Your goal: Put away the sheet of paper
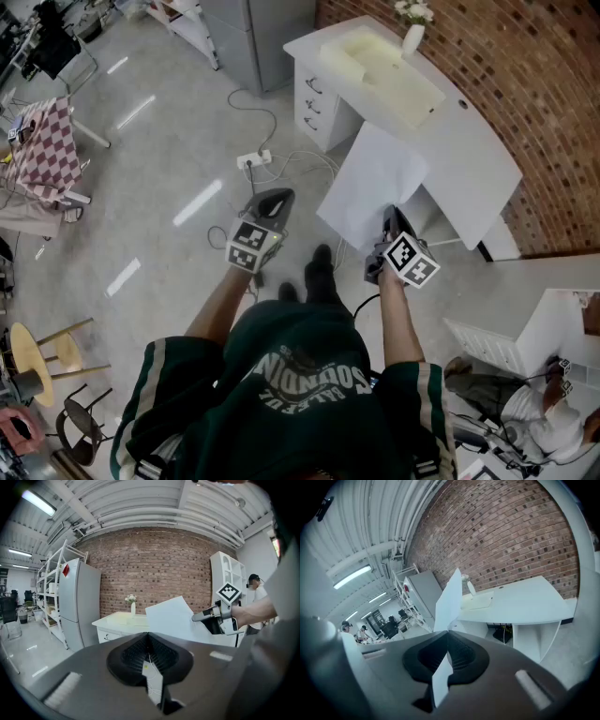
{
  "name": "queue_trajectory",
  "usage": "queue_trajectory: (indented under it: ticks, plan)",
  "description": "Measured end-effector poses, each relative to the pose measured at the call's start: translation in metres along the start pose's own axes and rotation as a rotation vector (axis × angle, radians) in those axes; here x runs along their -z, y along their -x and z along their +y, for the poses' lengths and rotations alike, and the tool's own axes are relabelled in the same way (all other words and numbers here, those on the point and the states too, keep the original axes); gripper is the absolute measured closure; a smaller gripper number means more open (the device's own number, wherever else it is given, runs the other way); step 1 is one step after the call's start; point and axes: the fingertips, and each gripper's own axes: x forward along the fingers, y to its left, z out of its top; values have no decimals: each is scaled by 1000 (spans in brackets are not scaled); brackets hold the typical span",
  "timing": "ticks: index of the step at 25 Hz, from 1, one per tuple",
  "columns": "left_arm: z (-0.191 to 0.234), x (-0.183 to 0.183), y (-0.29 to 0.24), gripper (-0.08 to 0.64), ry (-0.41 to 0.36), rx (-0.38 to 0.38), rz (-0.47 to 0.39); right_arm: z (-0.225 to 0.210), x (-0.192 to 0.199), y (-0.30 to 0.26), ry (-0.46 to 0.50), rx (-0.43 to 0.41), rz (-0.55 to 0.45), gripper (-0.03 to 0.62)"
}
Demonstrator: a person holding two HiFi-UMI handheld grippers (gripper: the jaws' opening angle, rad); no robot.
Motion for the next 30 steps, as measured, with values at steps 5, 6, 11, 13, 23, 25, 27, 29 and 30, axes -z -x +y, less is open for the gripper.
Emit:
queue_trajectory:
  ticks: [5, 6, 11, 13, 23, 25, 27, 29, 30]
  plan:
    - [-3, 2, -6, 549, 4, 10, -4, -7, 1, 0, -20, 6, 0, 591]
    - [-3, 2, -6, 549, 4, 11, -3, -7, 1, 0, -25, 7, 0, 591]
    - [-5, 0, -7, 549, 11, 25, -5, -6, 1, 2, -40, 12, 1, 591]
    - [-4, 1, -7, 549, 9, 26, 1, -5, 1, 2, -46, 13, -1, 591]
    - [7, -4, -33, 549, 14, 48, 16, -13, -10, -14, -73, 29, -1, 591]
    - [10, -5, -43, 549, 21, 51, 32, -16, -16, -21, -76, 33, -1, 591]
    - [13, -5, -52, 549, 24, 59, 44, -20, -22, -27, -77, 38, 0, 591]
    - [15, -9, -64, 549, 22, 70, 50, -23, -29, -36, -79, 43, 1, 591]
    - [16, -12, -70, 549, 23, 75, 47, -26, -33, -40, -80, 46, 3, 591]
